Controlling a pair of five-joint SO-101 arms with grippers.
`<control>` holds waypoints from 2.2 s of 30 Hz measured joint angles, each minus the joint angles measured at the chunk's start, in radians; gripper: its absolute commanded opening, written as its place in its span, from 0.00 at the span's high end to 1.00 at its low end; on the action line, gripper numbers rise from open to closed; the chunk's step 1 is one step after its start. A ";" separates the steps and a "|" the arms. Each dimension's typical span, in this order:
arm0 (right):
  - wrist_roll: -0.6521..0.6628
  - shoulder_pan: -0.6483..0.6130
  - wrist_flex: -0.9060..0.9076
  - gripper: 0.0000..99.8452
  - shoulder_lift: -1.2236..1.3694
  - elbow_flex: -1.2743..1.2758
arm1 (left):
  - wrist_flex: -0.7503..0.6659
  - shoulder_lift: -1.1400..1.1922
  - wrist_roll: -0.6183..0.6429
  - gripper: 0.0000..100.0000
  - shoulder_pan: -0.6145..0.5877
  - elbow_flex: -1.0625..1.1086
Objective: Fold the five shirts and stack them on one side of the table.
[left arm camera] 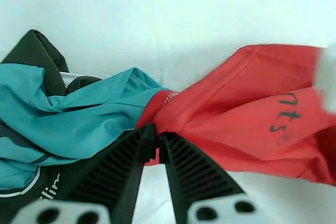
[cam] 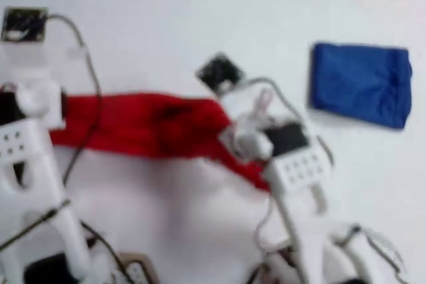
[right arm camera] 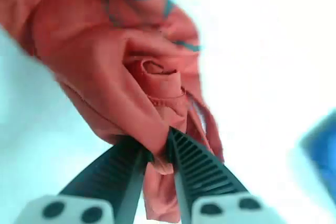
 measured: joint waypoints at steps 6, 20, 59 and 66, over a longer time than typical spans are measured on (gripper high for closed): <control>0.054 0.064 0.100 0.98 -0.216 0.000 | 0.207 -0.002 0.000 0.97 0.051 -0.130; 0.186 0.310 -0.201 0.98 -0.133 0.298 | -0.450 -0.002 0.000 0.81 0.054 0.621; 0.133 0.382 -0.393 0.98 0.413 0.005 | -0.669 0.046 -0.322 0.80 0.187 0.802; 0.133 0.382 -0.351 0.98 0.413 0.005 | -0.681 0.305 -0.315 0.80 0.180 0.671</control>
